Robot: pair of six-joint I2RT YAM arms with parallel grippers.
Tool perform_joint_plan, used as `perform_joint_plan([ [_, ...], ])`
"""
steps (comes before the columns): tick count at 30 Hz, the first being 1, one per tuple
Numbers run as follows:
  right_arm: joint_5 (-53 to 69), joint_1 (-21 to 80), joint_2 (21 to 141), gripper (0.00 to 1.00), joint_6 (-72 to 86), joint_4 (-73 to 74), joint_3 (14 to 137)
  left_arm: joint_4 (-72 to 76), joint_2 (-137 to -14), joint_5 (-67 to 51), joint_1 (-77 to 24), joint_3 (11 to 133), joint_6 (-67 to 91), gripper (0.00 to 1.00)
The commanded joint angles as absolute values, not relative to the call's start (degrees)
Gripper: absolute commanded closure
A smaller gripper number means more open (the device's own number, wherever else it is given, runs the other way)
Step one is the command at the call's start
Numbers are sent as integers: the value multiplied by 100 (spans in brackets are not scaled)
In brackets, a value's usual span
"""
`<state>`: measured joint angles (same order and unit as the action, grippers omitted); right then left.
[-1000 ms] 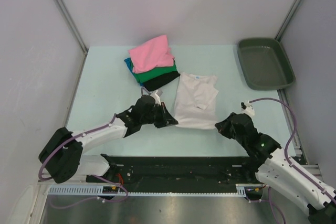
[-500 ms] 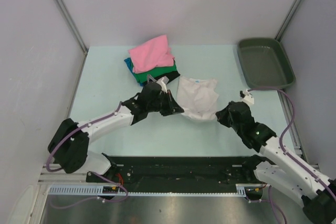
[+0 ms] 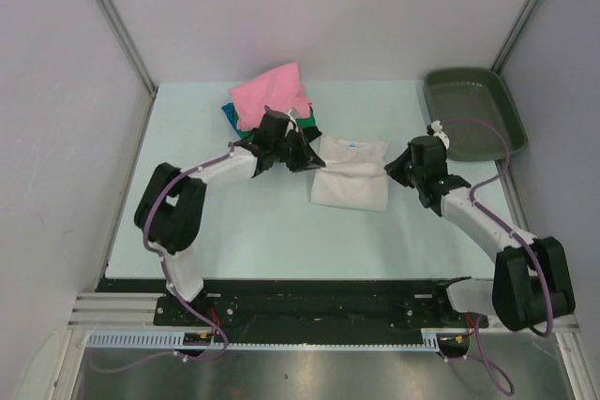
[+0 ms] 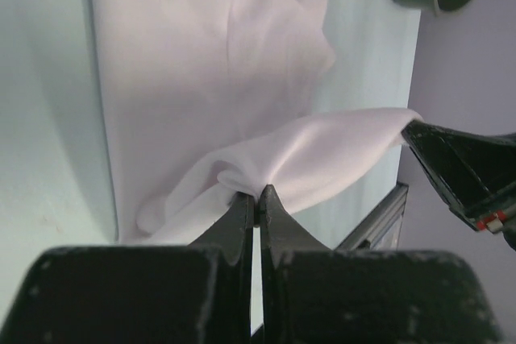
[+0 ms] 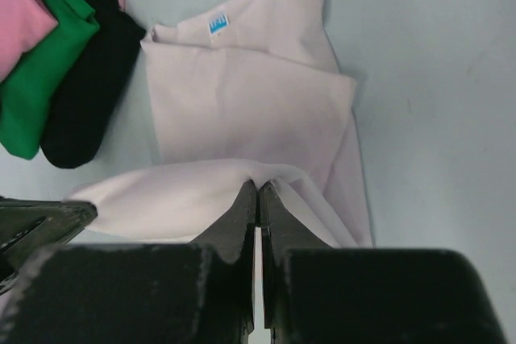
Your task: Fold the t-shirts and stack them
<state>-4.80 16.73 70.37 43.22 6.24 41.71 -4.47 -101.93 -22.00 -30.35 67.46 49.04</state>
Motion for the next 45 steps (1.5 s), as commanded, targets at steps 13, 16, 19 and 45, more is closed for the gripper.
perform_joint_plan([
  [13,-184,1090,9069,100,4201,-492,5510,-861,-12339,-2786,-2435,9288,4720,100],
  [16,-386,1055,9386,100,4123,-492,5800,-1115,-12743,-2725,-2364,9833,4597,60],
  [19,-816,1037,9992,47,3719,-99,6596,-1352,-13007,-2716,-2285,10535,4509,0],
  [45,-3953,5825,8226,0,-1484,3394,6637,-2495,-5205,-608,-2382,3940,3858,0],
])
